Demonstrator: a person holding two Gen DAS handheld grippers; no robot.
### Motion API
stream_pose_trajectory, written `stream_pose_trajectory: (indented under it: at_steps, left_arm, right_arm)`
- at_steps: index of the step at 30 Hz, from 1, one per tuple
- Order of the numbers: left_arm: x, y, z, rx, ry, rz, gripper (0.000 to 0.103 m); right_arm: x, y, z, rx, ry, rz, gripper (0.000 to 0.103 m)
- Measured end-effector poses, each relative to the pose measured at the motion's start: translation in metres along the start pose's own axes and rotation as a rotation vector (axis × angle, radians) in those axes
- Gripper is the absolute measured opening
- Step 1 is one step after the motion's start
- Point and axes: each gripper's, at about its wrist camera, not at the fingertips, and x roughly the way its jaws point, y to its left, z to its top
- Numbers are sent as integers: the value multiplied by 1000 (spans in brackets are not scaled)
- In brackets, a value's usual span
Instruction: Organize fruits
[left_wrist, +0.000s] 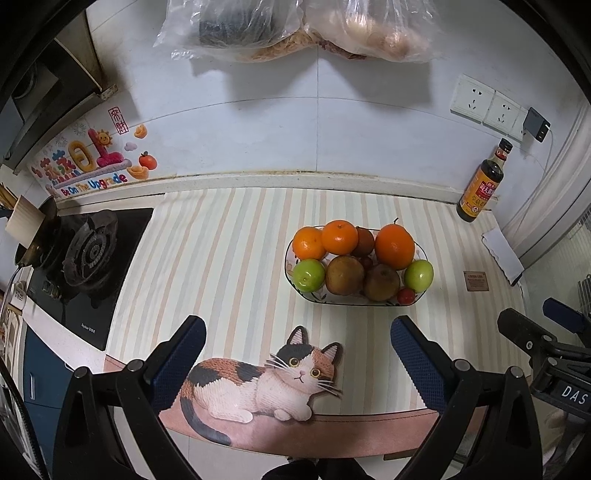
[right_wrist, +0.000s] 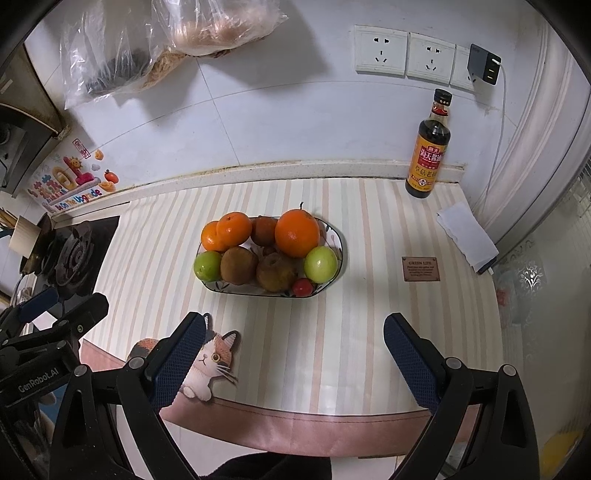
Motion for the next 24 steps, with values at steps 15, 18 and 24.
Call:
stream_pose_trajectory:
  at_steps: [15, 18, 24]
  left_arm:
    - [-4, -3, 2, 6, -9, -3, 103]
    - [-5, -3, 2, 6, -8, -3, 103]
    - [-5, -1, 2, 5, -3, 0, 103]
  right_arm:
    - [-3, -2, -2, -6, 3, 1, 99]
    - [-3, -2, -2, -5, 4, 1, 99]
    - [-4, -1, -1, -16, 5, -4, 99]
